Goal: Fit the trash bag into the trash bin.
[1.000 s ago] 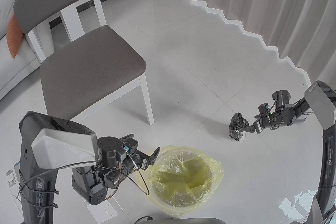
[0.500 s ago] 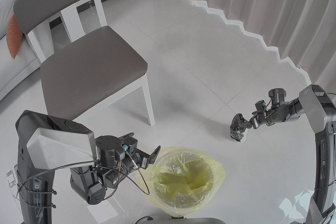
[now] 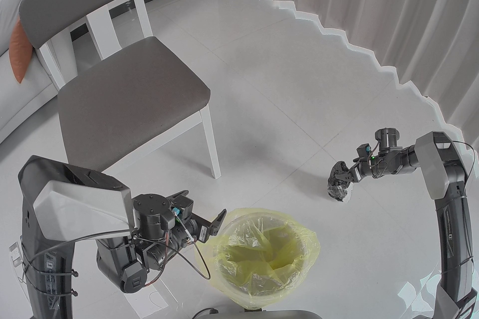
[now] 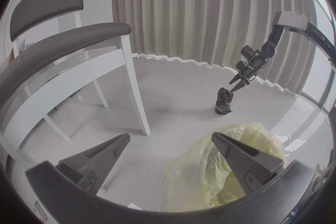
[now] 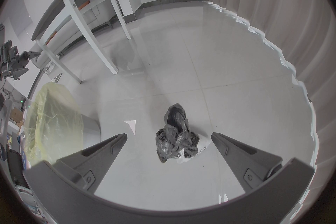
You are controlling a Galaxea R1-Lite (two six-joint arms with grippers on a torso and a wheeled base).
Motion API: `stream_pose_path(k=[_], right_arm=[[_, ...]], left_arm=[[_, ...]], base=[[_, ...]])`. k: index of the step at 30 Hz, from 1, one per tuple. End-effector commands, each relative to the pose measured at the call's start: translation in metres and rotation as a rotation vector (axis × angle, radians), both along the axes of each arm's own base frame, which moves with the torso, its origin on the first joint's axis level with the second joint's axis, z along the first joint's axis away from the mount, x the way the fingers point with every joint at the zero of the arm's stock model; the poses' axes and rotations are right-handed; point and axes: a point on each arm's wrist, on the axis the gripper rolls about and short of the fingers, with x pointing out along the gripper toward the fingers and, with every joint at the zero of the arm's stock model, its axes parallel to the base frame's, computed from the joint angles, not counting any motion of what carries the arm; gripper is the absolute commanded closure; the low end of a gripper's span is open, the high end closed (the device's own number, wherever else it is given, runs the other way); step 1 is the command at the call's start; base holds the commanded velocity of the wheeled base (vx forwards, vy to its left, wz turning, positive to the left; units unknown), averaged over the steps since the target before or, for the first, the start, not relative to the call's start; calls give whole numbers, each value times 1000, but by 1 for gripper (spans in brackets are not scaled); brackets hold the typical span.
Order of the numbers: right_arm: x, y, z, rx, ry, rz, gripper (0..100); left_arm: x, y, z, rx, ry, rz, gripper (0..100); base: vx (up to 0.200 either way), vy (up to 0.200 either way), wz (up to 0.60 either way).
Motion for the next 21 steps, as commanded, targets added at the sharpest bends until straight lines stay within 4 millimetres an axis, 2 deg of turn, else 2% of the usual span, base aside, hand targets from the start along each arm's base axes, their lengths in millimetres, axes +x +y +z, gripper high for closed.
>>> stream_pose_path(k=[1, 4, 7, 8, 12, 16, 17, 18, 21], right_arm=[[8, 5, -15, 0, 2, 11, 0], [11, 6, -19, 3, 6, 14, 0], [9, 7, -32, 8, 40, 19, 0], [8, 7, -36, 12, 51, 16, 100], [7, 6, -39, 18, 69, 9, 100], [7, 5, -33, 14, 63, 12, 100], [9, 5, -23, 9, 38, 15, 100], [10, 5, -4, 2, 3, 18, 100], [-2, 8, 29, 0, -9, 26, 100]], left_arm=[[-1, 1, 1, -4, -8, 1, 0], [-2, 2, 1, -2, -2, 1, 0], [-3, 3, 1, -1, -1, 3, 0], [-3, 3, 1, -3, -2, 3, 0], [-3, 3, 1, -2, -2, 3, 0], [-3, 4, 1, 0, 1, 4, 0], [-3, 4, 1, -1, -1, 4, 0], [-2, 4, 0, 0, 1, 4, 0], [-1, 3, 2, -5, -7, 4, 0]], base=[[0, 0, 0], [0, 0, 0], [0, 0, 0], [0, 0, 0], [0, 0, 0], [0, 0, 0], [0, 0, 0], [0, 0, 0], [0, 0, 0]])
